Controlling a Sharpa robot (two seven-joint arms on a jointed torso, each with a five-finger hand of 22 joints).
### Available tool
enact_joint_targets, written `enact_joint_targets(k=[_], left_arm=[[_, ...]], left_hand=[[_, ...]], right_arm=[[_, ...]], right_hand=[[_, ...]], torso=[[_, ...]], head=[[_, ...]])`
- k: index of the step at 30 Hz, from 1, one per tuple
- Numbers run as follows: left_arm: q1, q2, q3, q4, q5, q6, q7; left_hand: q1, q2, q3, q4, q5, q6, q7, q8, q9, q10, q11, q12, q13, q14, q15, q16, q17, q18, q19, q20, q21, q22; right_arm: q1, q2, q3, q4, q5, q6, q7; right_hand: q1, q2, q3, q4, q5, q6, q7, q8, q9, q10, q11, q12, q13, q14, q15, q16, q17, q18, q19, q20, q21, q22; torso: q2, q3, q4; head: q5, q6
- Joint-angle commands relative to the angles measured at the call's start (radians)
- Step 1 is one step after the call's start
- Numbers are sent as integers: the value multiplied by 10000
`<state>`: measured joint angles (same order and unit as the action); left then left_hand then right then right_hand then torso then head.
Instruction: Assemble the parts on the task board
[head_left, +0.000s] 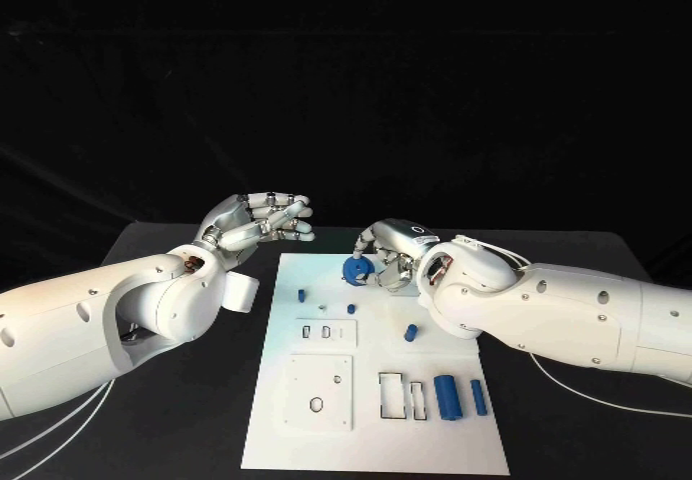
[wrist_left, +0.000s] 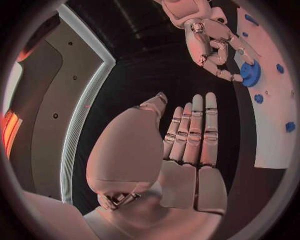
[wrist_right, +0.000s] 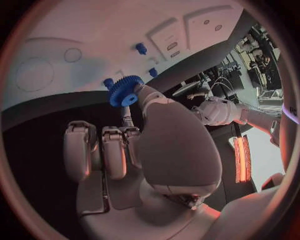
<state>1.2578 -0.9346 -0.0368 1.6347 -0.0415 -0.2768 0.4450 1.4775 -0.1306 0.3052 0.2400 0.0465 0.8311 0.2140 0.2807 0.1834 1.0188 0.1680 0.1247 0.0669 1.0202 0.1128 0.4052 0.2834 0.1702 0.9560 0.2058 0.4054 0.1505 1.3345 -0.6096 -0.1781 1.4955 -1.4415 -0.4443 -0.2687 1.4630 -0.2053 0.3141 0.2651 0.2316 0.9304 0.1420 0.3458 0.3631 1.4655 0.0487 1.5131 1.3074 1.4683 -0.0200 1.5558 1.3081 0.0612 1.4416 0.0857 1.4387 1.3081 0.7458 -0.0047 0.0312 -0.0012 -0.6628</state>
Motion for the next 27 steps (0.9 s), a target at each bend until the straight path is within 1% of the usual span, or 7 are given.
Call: enact_joint_targets(k=[1,3,6,9,14,17,27], left_arm=[[10,43,7,7,31,216,44],[11,55,7,13,31,226,38],[11,58,8,26,31,233,30],[11,56,8,36,31,231,25],[12,45,8,59,31,236,21],[13,36,9,71,31,236,19],[14,19,9,96,31,233,12]], left_hand=[[47,-28,57,0,41,64,160,-36,-14,73,27,-47,-4,-56,8,-42,14,119,48,49,-3,-12],[41,-30,88,1,41,80,155,-51,-21,109,22,-101,-4,-53,3,-53,51,120,56,45,-2,-24],[41,-30,88,1,41,80,155,-51,-21,109,22,-101,-4,-53,3,-53,51,120,56,45,-2,-24],[41,-30,88,1,41,80,155,-51,-21,109,22,-101,-4,-53,3,-53,51,120,56,45,-2,-24],[41,-30,88,1,41,80,155,-51,-21,109,22,-101,-4,-53,3,-53,51,120,56,45,-2,-24],[41,-30,88,1,41,80,155,-51,-21,109,22,-101,-4,-53,3,-53,51,120,56,45,-2,-24],[41,-30,88,1,41,80,155,-51,-21,109,22,-101,-4,-53,3,-53,51,120,56,45,-2,-24]], right_arm=[[-24,321,-11,-213,-750,45,-592],[-57,532,-21,-373,-805,95,-680],[-123,776,-31,-574,-846,156,-755],[-191,969,-39,-751,-865,223,-800],[-279,1171,-51,-985,-877,303,-826],[-324,1263,-56,-1102,-881,358,-836],[-373,1402,-66,-1345,-884,531,-848]], right_hand=[[-125,-31,132,-15,30,236,-213,-56,90,561,-87,12,1890,942,-65,55,2227,-120,43,-30,12,776],[-125,-31,132,-15,30,236,-213,-56,90,561,-87,12,1890,942,-65,55,2227,-120,43,-30,12,776],[-125,-31,132,-15,30,236,-213,-56,90,561,-87,12,1890,942,-65,55,2227,-120,43,-30,12,776],[-130,-45,172,-23,29,231,-209,-72,90,556,-85,5,1883,939,-64,52,2213,-114,28,-31,-4,755],[-130,-45,172,-23,29,231,-209,-72,90,556,-85,5,1883,939,-64,52,2213,-114,28,-31,-4,755],[-153,-75,213,-27,25,220,-201,-97,89,557,-78,5,1885,937,-60,49,2202,-114,25,-30,-8,753],[-190,-116,257,-29,19,204,-188,-128,89,548,-68,-6,1874,935,-53,47,2196,-108,8,-26,-27,731]], torso=[[14,-10,9],[28,-15,18],[31,-8,6],[49,-4,21],[46,-10,27],[37,-6,18],[22,-1,2]], head=[[-1,28],[14,34],[27,9],[24,6],[20,-9],[53,-46],[92,-110]])
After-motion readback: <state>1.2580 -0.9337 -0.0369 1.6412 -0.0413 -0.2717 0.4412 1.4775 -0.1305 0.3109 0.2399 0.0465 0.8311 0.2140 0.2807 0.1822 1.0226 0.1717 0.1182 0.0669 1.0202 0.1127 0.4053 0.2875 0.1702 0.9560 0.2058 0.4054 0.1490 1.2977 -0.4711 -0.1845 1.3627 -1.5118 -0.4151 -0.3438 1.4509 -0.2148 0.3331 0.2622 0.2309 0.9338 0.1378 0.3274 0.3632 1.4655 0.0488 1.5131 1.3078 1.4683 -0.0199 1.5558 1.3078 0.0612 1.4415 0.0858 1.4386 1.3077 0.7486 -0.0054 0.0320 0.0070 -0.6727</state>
